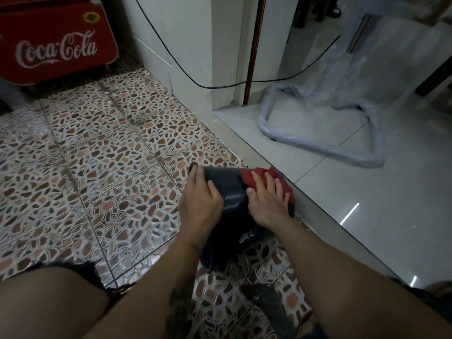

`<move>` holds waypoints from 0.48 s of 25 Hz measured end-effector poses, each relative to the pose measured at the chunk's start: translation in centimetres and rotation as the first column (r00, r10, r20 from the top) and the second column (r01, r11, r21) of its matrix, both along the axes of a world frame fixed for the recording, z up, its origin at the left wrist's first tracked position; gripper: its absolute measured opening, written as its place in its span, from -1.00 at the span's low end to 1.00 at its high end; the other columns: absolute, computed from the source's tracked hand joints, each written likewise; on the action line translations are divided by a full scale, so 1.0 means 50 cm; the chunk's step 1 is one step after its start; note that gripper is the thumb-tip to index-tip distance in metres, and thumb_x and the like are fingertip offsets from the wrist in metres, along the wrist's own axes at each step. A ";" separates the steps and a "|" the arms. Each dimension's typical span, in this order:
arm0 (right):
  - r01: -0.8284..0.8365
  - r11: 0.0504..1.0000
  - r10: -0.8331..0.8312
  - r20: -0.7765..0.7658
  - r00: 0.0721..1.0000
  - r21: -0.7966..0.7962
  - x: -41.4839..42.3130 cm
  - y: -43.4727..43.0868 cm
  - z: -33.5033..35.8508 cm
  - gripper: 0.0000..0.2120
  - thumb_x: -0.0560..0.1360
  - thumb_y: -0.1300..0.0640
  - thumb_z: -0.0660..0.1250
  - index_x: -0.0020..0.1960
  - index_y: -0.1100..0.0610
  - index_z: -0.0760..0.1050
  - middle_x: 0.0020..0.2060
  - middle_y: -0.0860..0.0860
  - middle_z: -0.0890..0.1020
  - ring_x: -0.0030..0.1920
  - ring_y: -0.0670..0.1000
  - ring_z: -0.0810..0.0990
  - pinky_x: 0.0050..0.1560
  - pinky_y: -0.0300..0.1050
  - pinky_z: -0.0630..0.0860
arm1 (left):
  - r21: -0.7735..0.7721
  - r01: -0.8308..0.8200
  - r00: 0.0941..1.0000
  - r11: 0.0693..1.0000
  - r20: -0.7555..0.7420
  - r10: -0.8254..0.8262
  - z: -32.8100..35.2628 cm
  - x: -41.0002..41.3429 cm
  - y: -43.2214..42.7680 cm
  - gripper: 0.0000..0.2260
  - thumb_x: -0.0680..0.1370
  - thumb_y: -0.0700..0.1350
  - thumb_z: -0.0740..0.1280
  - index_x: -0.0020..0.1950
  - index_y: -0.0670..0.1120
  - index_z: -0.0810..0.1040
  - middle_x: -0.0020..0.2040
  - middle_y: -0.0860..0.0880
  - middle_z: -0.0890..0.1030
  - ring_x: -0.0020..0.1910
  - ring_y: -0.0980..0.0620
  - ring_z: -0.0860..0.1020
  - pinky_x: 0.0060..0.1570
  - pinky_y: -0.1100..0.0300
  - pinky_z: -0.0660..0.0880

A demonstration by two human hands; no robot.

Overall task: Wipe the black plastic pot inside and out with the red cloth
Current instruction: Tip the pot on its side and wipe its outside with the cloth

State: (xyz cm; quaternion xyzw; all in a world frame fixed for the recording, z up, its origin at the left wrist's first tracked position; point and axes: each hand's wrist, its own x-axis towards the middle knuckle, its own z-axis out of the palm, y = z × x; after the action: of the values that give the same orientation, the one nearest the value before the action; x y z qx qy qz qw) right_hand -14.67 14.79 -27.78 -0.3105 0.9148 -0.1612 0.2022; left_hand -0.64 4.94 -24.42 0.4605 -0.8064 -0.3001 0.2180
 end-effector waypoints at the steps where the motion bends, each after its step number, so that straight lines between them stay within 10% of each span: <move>1: 0.021 1.000 -0.021 0.013 1.000 0.008 -0.003 -0.006 0.002 -0.44 0.63 -0.18 -0.11 0.62 -0.23 -0.09 0.66 -0.01 -0.07 0.62 0.13 -0.16 0.53 0.27 -0.24 | -0.031 0.036 0.999 0.999 0.036 -0.035 -0.003 0.020 0.034 -0.48 0.63 -0.01 0.05 0.60 -0.03 0.08 0.61 -0.03 0.15 0.42 -0.07 0.36 0.28 -0.01 0.38; 5: 0.095 0.995 -0.095 0.030 0.995 0.008 -0.001 0.002 0.016 -0.45 0.67 -0.11 -0.06 0.64 -0.14 -0.03 0.66 0.03 -0.02 0.62 0.18 -0.10 0.56 0.26 -0.13 | -0.066 0.105 0.991 0.992 0.087 -0.099 0.000 0.063 0.099 -0.43 0.62 -0.16 0.07 0.62 -0.05 -0.01 0.64 -0.01 0.05 0.28 -0.15 0.49 0.05 0.02 0.50; 12: -0.321 0.928 0.302 -0.123 0.946 -0.192 0.203 0.065 0.034 -0.37 0.59 -0.21 -0.04 0.64 -0.17 -0.04 0.66 -0.04 -0.01 0.62 0.04 -0.10 0.57 0.18 -0.20 | 0.196 -0.267 0.963 0.944 0.012 0.270 0.040 0.030 -0.018 -0.73 0.59 -0.18 0.18 0.23 -0.15 0.57 0.17 -0.16 0.62 0.01 -0.08 0.56 0.04 0.16 0.43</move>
State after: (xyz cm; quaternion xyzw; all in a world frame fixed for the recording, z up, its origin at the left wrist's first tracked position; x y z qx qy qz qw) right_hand -4.50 18.02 -26.10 -0.4782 0.8401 -0.2080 0.1496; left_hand 0.85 4.05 -22.44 0.5829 -0.7010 -0.3492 0.2166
